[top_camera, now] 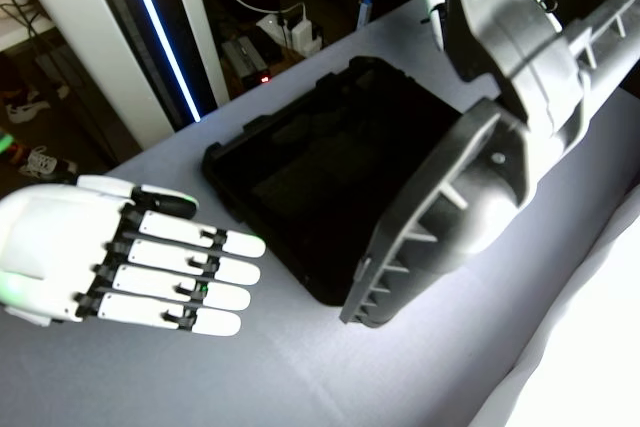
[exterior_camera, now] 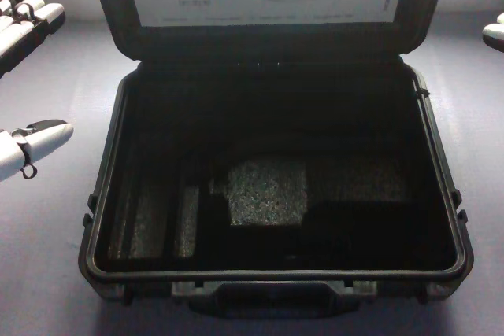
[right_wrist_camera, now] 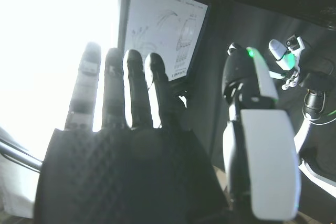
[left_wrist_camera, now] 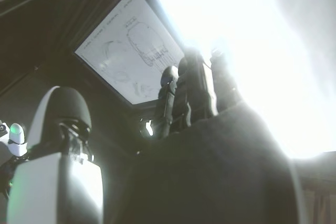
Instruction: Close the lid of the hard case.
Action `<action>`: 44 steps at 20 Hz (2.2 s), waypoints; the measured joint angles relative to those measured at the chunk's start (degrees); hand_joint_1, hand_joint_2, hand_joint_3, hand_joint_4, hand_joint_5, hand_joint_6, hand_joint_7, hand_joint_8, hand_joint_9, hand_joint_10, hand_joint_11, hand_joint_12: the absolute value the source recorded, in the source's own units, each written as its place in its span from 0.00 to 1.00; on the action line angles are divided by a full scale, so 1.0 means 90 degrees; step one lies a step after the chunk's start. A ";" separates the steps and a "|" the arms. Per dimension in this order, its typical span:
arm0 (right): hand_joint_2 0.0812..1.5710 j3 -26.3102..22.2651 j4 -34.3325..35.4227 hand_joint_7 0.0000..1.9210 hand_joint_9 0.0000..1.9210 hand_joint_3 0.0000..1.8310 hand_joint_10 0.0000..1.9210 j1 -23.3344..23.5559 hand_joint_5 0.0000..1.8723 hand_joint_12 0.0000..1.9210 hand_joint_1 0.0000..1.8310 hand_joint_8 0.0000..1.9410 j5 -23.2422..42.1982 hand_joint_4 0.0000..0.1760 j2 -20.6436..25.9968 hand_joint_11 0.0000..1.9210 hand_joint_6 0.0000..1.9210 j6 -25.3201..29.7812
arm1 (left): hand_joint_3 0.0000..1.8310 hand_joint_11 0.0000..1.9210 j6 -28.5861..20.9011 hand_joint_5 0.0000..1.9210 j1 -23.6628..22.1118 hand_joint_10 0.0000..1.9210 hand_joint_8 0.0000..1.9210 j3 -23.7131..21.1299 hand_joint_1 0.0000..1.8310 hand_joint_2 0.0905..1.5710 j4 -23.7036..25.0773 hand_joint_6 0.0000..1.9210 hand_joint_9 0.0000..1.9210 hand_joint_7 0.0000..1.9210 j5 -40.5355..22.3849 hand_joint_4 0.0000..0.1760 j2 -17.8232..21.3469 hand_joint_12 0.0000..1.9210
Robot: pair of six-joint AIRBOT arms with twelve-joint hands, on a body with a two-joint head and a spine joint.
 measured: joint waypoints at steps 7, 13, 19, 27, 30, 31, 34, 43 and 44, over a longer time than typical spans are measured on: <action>0.75 0.0002 -0.0007 0.10 0.09 0.00 0.01 0.0027 0.10 0.08 0.17 0.00 -0.0005 0.00 0.0000 0.09 0.00 0.0002 | 0.00 0.00 -0.0022 0.05 -0.0032 0.00 0.00 0.0032 0.21 0.74 -0.0002 0.00 0.05 0.05 0.0017 0.00 -0.0019 0.12; 0.73 0.0459 0.0034 0.07 0.05 0.00 0.00 0.0763 0.08 0.05 0.19 0.00 -0.0379 0.00 -0.0243 0.03 0.00 0.0005 | 0.00 0.00 -0.0036 0.06 -0.0695 0.00 0.00 0.0590 0.19 0.74 -0.0192 0.00 0.04 0.05 0.0447 0.00 -0.0308 0.09; 0.78 0.1336 0.0070 0.04 0.01 0.01 0.00 0.1744 0.07 0.03 0.15 0.00 -0.1617 0.00 -0.0782 0.02 0.00 0.0005 | 0.00 0.00 -0.0036 0.04 -0.1462 0.00 0.00 0.1328 0.15 0.70 -0.0376 0.00 0.00 0.02 0.1355 0.00 -0.0680 0.00; 0.77 0.2118 -0.0437 0.06 0.02 0.00 0.00 0.3106 0.09 0.02 0.14 0.00 -0.2759 0.03 -0.1370 0.01 0.00 0.0007 | 0.00 0.01 -0.0034 0.06 -0.2368 0.00 0.01 0.2159 0.14 0.71 -0.0194 0.00 0.01 0.05 0.2671 0.00 -0.1256 0.01; 0.75 0.2149 -0.0772 0.06 0.03 0.00 0.00 0.3383 0.08 0.03 0.14 0.00 -0.2907 0.00 -0.1484 0.02 0.00 -0.0002 | 0.00 0.02 -0.0034 0.06 -0.2790 0.00 0.00 0.2402 0.13 0.70 0.0104 0.00 0.01 0.04 0.3111 0.00 -0.1438 0.01; 0.75 0.2149 -0.0840 0.06 0.03 0.00 0.00 0.3388 0.08 0.03 0.14 0.00 -0.2939 0.00 -0.1496 0.02 0.00 -0.0002 | 0.00 0.01 -0.0029 0.06 -0.2912 0.00 0.00 0.2419 0.13 0.68 0.0219 0.00 0.01 0.04 0.3225 0.00 -0.1460 0.01; 0.75 0.2042 -0.0942 0.07 0.04 0.00 0.01 0.3388 0.09 0.05 0.15 0.00 -0.2992 0.00 -0.1477 0.05 0.00 -0.0005 | 0.00 0.01 -0.0017 0.07 -0.3143 0.00 0.00 0.2397 0.12 0.69 0.0571 0.00 0.01 0.04 0.3308 0.00 -0.1464 0.00; 0.73 0.1183 -0.0874 0.06 0.03 0.00 0.00 0.3174 0.10 0.13 0.15 0.00 -0.2161 0.05 -0.0882 0.00 0.00 -0.0049 | 0.00 0.01 -0.0012 0.06 -0.2572 0.00 0.00 0.1450 0.13 0.67 0.0729 0.00 0.02 0.04 0.2402 0.00 -0.0719 0.01; 0.74 0.1139 -0.0889 0.06 0.03 0.01 0.00 0.3138 0.10 0.13 0.16 0.00 -0.2115 0.03 -0.0850 0.01 0.00 -0.0053 | 0.00 0.02 -0.0015 0.05 -0.2531 0.00 0.00 0.1409 0.13 0.69 0.0763 0.00 0.02 0.04 0.2317 0.00 -0.0680 0.01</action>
